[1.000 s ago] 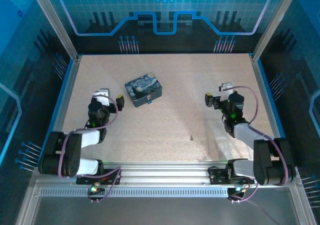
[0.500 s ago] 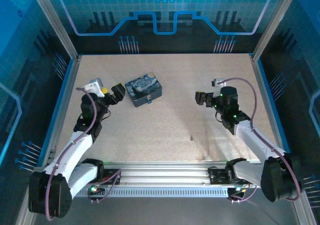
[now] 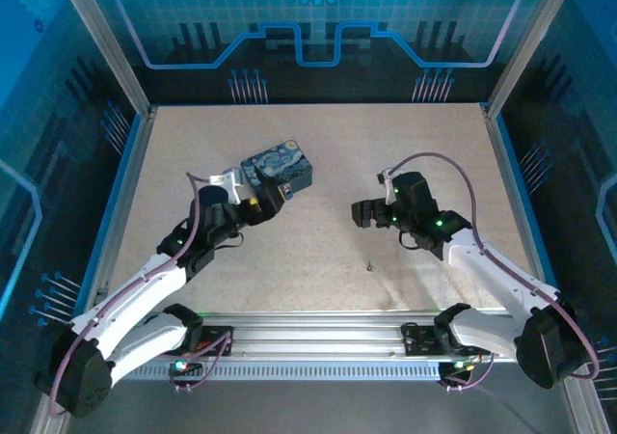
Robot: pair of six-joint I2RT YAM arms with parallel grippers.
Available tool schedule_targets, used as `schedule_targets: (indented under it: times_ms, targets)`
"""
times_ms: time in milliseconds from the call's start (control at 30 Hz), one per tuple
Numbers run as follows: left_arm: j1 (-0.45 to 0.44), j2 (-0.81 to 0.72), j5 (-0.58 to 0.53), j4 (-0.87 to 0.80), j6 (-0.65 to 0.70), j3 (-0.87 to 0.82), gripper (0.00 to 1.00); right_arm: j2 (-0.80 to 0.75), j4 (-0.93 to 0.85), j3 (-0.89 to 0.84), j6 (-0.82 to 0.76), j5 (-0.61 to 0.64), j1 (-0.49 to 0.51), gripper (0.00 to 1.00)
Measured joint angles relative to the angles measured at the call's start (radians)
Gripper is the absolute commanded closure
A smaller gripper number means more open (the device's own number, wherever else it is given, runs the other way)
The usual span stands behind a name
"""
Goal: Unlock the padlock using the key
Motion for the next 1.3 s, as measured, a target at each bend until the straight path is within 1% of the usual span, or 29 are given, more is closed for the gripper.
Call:
schedule_targets:
  times_ms: [233,367,467,600,700,900,1067,1300]
  targets:
    - [-0.126,0.039,-0.022,0.033,-0.057,-0.029,0.01,-0.029,-0.147,-0.027,0.08,-0.002,0.053,0.01]
    - [-0.191,0.1,-0.023,0.075,-0.084,-0.058,0.01,-0.043,-0.188,-0.091,0.107,-0.017,0.069,0.09]
    - [-0.217,0.14,-0.023,0.106,-0.099,-0.072,0.01,-0.042,-0.211,-0.131,0.117,-0.031,0.075,0.16]
    - [-0.227,0.172,-0.023,0.142,-0.11,-0.078,0.01,-0.028,-0.211,-0.162,0.122,-0.059,0.082,0.27]
    - [-0.228,0.184,-0.023,0.164,-0.11,-0.078,0.01,-0.001,-0.205,-0.167,0.121,-0.078,0.09,0.32]
    - [-0.228,0.186,-0.024,0.184,-0.109,-0.078,0.01,0.074,-0.182,-0.168,0.112,-0.095,0.109,0.41]
    - [-0.228,0.186,-0.029,0.184,-0.109,-0.078,0.01,0.128,-0.175,-0.168,0.108,-0.103,0.117,0.46]
    - [-0.229,0.186,-0.03,0.184,-0.109,-0.078,0.01,0.154,-0.163,-0.17,0.109,-0.106,0.118,0.54]
